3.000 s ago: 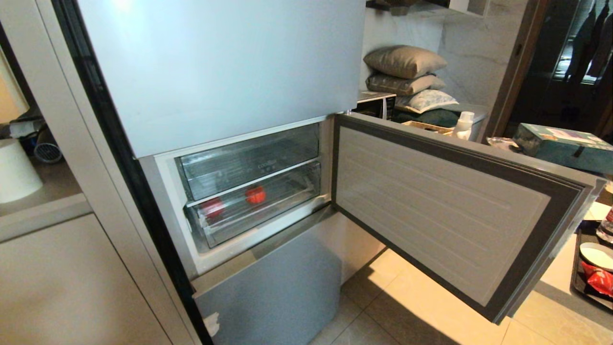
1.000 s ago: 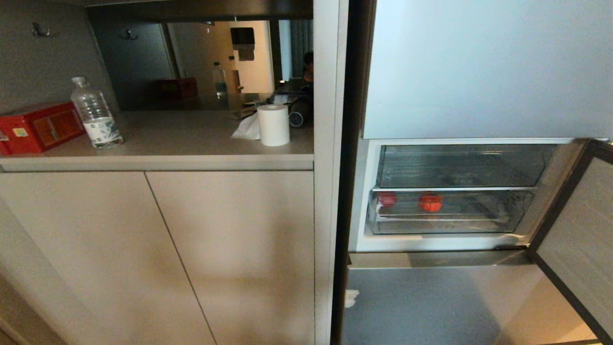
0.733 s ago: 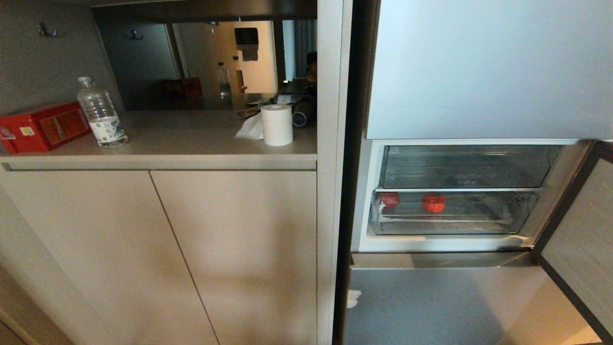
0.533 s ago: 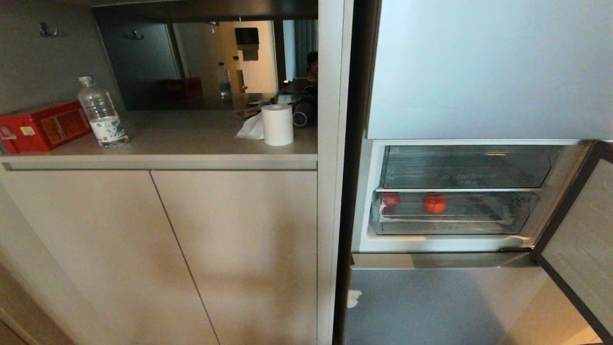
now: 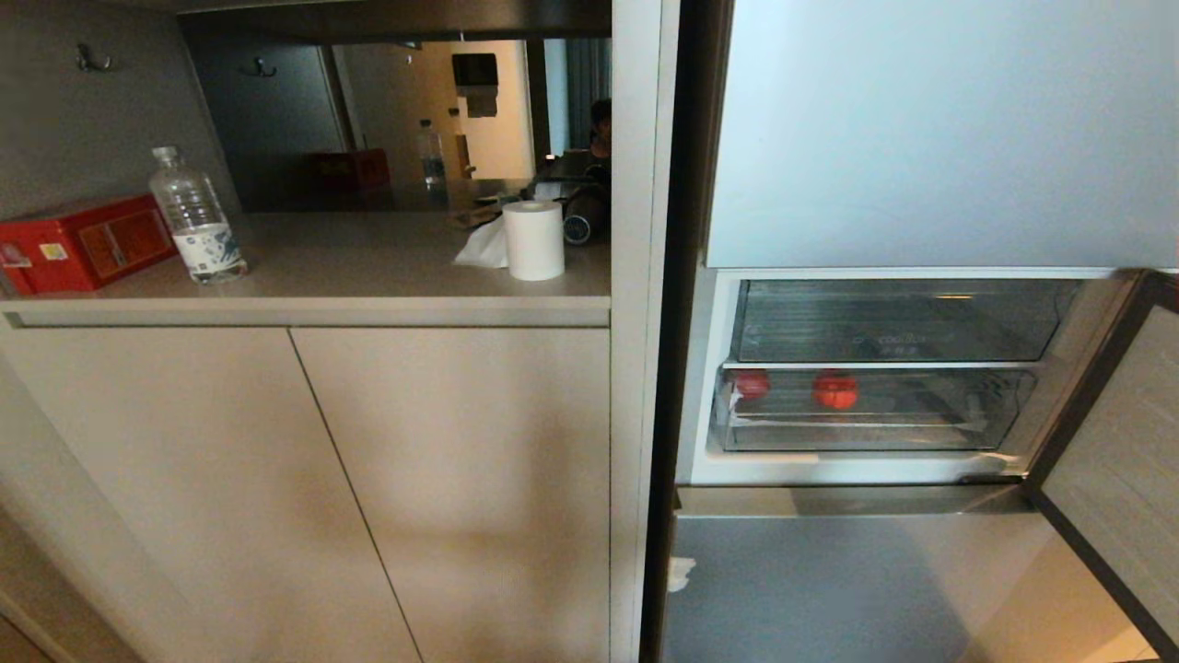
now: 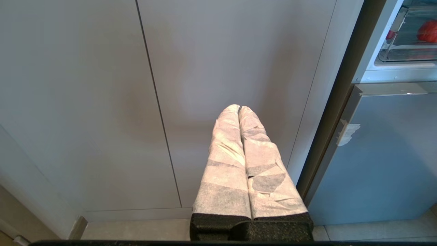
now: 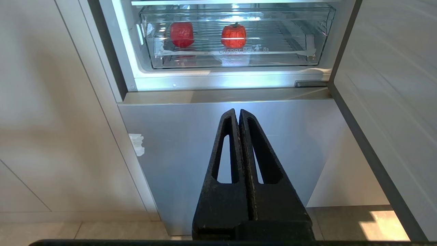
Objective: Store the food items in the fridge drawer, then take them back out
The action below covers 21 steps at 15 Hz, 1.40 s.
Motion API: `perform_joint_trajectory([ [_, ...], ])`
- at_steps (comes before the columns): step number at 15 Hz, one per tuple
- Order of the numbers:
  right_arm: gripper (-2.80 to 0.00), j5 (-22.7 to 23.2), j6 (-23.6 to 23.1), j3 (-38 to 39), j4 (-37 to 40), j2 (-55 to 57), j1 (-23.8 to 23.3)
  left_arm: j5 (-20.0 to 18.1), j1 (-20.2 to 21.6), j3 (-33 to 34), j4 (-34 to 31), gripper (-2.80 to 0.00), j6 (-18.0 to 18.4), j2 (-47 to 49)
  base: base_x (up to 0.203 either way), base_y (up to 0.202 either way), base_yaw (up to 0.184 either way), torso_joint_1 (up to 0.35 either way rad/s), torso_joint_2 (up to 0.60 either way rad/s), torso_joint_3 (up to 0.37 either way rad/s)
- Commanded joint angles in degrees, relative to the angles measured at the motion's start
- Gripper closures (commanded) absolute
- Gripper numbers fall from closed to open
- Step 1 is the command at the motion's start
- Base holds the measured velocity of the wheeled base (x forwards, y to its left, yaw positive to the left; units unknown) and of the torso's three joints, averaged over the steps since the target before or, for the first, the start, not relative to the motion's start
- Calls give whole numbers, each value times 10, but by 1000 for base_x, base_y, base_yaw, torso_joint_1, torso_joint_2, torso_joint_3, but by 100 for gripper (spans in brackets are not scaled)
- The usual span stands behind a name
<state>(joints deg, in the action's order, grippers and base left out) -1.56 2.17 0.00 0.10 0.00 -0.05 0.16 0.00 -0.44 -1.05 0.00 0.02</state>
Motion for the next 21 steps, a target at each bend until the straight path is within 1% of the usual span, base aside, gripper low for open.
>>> perform_joint_trajectory([
  [1, 0, 1, 0, 0, 0, 1, 0, 0, 0, 0, -1, 0, 0, -1, 0, 0, 0, 0, 0, 0],
  [3, 0, 1, 0, 0, 0, 0, 0, 0, 0, 0, 0, 0, 0, -1, 0, 0, 0, -60, 132, 66],
  [11, 0, 0, 0, 0, 0, 1, 0, 0, 0, 0, 0, 0, 0, -1, 0, 0, 0, -164, 348, 176],
  [21, 0, 0, -1, 0, 0, 0, 0, 0, 0, 0, 0, 0, 0, -1, 0, 0, 0, -243, 500, 257],
])
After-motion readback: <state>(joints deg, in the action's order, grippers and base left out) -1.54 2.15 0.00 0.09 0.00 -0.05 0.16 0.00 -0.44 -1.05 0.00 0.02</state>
